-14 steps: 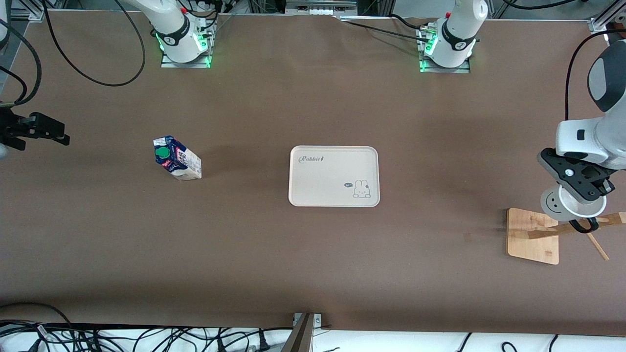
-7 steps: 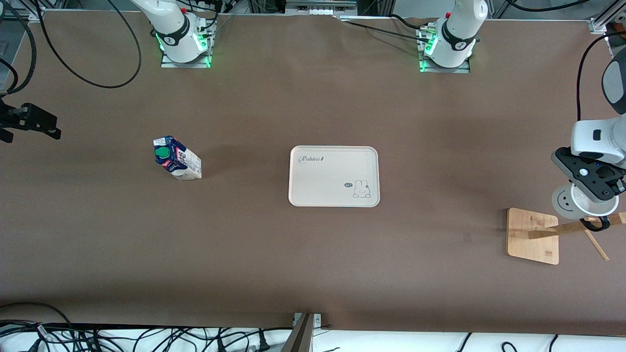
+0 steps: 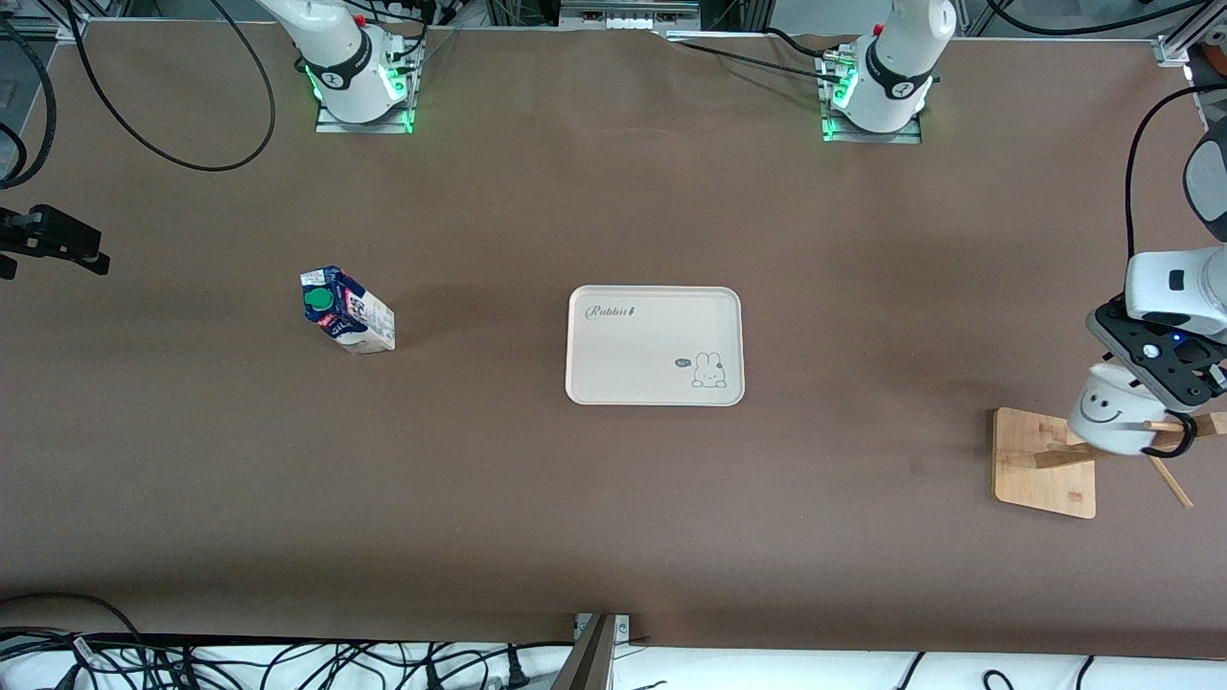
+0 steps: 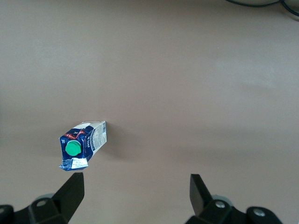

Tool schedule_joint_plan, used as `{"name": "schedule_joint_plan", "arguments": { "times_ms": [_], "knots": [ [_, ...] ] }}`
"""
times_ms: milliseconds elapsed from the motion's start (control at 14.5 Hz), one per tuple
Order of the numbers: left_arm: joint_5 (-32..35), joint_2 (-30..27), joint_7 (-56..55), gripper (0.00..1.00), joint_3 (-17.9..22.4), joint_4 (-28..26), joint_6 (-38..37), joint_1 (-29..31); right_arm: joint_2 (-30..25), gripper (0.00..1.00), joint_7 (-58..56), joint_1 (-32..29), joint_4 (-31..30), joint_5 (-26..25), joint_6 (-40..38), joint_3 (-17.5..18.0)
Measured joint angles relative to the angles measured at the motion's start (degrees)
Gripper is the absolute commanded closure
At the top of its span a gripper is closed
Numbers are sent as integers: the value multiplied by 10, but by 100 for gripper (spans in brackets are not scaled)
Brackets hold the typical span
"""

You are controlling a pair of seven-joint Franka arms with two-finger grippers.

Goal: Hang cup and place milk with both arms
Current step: 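Open the left gripper and raise it away from the hung mug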

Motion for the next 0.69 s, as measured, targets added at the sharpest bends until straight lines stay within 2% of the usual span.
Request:
{"name": "schedule_joint_plan", "arguments": {
  "times_ms": [276, 690],
  "knots": [
    [-40, -15, -56, 0, -8, 12, -1, -5, -1, 0, 0, 0, 0, 0, 0, 3],
    [-82, -80, -317, 0, -27, 10, -101, -47, 0, 0, 0, -2, 0, 0, -1, 3]
  ]
}}
